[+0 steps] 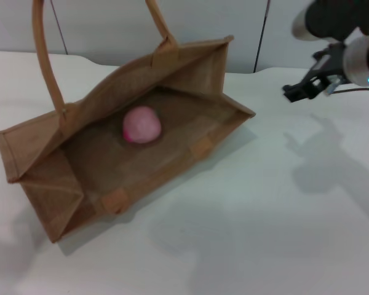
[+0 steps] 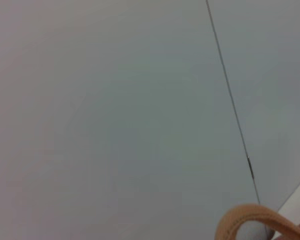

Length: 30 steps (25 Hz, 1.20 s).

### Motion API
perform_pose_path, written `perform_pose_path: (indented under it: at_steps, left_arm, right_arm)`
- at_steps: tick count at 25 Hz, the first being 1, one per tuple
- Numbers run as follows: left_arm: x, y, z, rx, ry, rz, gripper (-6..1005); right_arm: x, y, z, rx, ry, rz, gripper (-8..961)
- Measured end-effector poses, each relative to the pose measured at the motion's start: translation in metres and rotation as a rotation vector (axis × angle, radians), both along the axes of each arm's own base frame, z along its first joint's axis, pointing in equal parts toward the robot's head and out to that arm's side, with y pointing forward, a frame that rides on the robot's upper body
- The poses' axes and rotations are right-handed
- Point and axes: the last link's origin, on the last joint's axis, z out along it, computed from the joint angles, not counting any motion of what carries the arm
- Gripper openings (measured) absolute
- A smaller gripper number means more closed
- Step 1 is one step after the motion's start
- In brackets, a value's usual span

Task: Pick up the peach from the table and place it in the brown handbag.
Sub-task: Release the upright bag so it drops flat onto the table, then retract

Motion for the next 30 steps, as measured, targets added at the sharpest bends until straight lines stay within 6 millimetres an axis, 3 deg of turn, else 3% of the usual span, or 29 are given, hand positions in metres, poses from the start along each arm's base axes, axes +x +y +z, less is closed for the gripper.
perform_pose_path:
  at_steps: [5,11,16,30]
  left_arm:
    - [-0.017,0.001,-0.005,-0.011,-0.023,0.040,123]
    - [-0.027,0.002,-0.010,-0.018,-0.067,0.052,123]
    - [-0.034,0.000,-0.009,0.000,-0.094,0.047,123]
    - [-0.050,0.009,-0.025,-0.007,-0.233,-0.020,165]
  right_arm:
    - [0.005,0.005,0.012,0.132,0.070,0.027,895]
    - [-0.011,-0.006,0.029,0.303,0.261,0.200,895]
    - [-0.015,-0.012,0.024,0.357,0.354,0.290,895]
    - [0.011,-0.010,0.012,0.403,0.408,0.289,896]
